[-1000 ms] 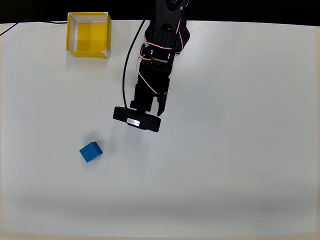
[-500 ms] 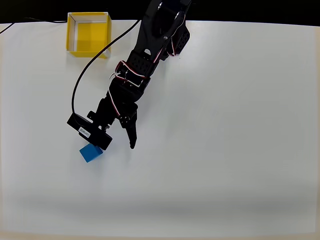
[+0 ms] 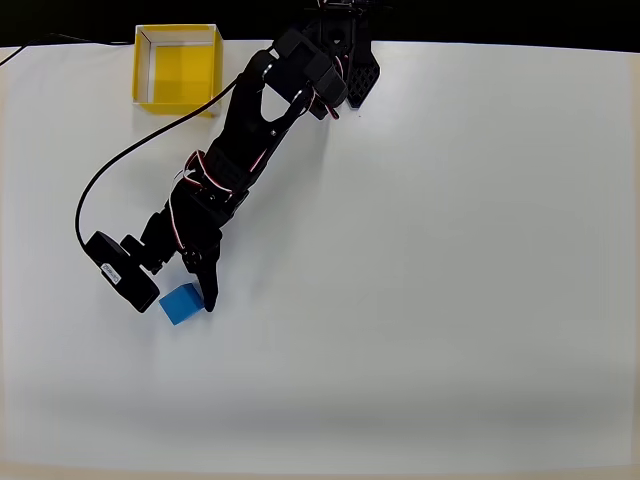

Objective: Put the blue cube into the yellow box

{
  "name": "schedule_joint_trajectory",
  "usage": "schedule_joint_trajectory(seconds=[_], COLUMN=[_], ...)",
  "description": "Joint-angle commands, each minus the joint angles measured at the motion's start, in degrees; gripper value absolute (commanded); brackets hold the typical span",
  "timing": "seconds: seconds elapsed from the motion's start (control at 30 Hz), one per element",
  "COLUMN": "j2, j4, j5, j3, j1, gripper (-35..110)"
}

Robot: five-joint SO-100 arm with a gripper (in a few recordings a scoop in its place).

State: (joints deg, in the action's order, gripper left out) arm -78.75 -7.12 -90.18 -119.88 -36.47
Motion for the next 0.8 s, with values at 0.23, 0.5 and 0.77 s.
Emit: schedule_joint_trajectory(seconds=[0.23,0.5,0.77], j2=[5.7,10.3,13.8], j4=[-8.4,-12.0,-13.8], j5=[1.6,3.7,3.5], j3=[11.9,14.2,15.7], j1=[0.0,1.7,2.5], gripper=[53,52,47])
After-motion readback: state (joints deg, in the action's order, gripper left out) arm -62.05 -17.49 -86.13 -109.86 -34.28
